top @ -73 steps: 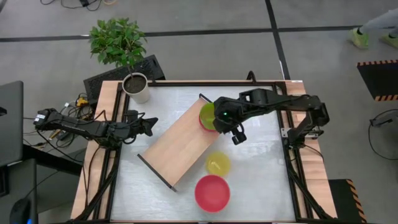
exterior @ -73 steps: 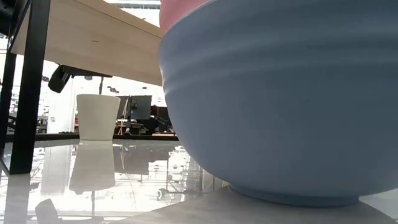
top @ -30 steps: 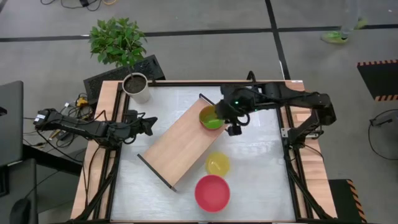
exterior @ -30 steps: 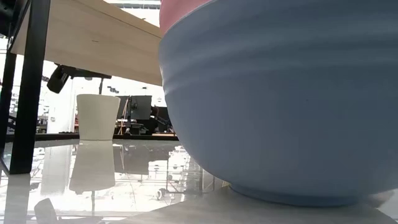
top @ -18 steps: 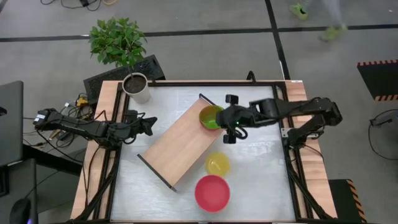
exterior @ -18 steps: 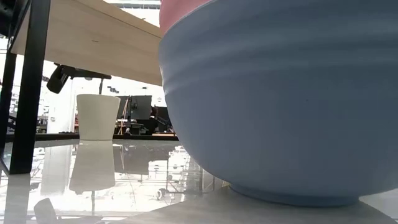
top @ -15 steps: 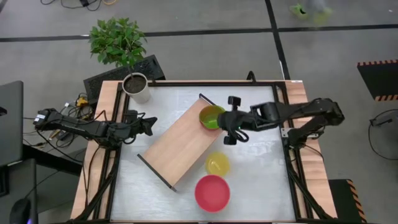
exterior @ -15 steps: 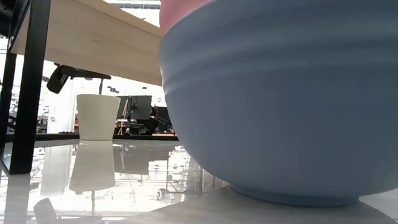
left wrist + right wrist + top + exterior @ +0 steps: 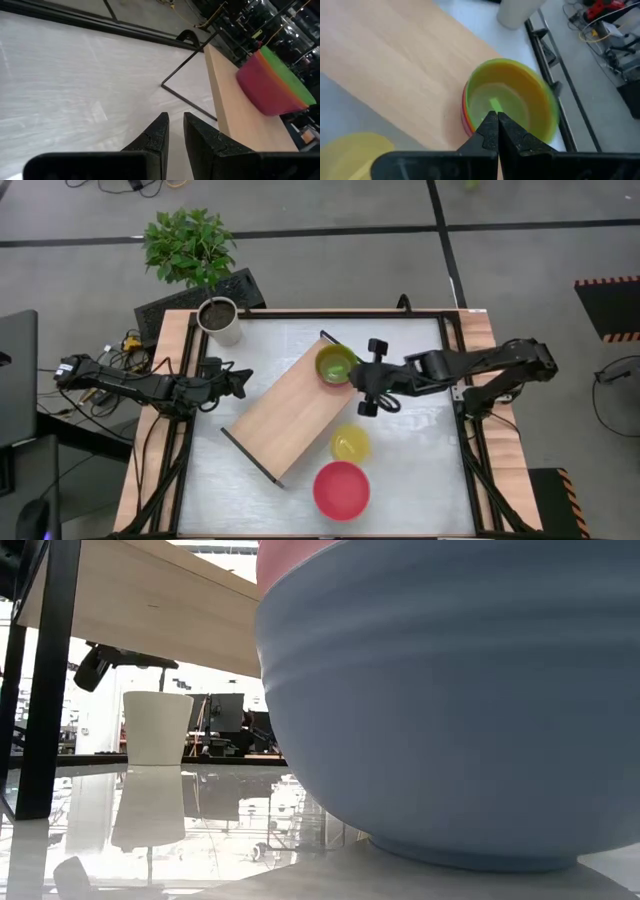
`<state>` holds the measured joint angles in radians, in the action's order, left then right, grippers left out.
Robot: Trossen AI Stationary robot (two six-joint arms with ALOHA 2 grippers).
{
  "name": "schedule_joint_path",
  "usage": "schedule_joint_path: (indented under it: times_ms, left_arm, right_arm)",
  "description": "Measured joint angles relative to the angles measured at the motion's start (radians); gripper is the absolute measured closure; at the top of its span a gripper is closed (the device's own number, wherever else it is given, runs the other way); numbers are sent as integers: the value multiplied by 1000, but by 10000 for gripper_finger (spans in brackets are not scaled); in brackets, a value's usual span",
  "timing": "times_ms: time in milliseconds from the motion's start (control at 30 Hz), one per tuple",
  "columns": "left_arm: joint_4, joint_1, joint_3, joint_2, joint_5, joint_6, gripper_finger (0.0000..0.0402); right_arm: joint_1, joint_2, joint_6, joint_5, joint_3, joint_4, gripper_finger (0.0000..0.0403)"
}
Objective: Place and stack bowls onto a shelf
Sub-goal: Stack the yellow bowl on top of the green bowl into the shelf
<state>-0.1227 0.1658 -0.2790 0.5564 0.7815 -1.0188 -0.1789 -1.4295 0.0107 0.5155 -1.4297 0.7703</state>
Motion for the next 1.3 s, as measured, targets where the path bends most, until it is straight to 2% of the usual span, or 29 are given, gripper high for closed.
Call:
schedule_joint_path:
  times_ms: [233,300,467,567,633,800,900,1000,1133,1300]
  left_arm:
    - [4,0,0,0,-3,-22,358]
    - [9,0,0,0,-12,-22,358]
    - [8,0,0,0,-15,-22,358]
    - [8,0,0,0,-14,-22,358]
    - [7,0,0,0,-13,-15,358]
    - [-1,0,0,0,-11,-15,358]
    - [-2,0,0,0,-14,-16,358]
    - [-2,0,0,0,-15,-15,358]
    - [-24,0,0,0,-32,-17,358]
    - [-48,0,0,0,-43,-35,358]
  right_arm:
    - [-34,115,2,2,0,9,352]
    - [-46,168,73,-24,-1,88,345]
    - [-63,244,400,-118,-3,358,330]
    - [-131,227,465,-178,0,469,312]
    - [-190,198,467,-181,-1,472,296]
    - [-255,86,454,-152,-1,477,250]
    - [-263,43,378,-150,23,436,220]
    - [-277,58,279,-182,125,294,199]
    - [-283,86,187,-265,286,143,193]
    - [-285,80,-71,-307,426,-70,196]
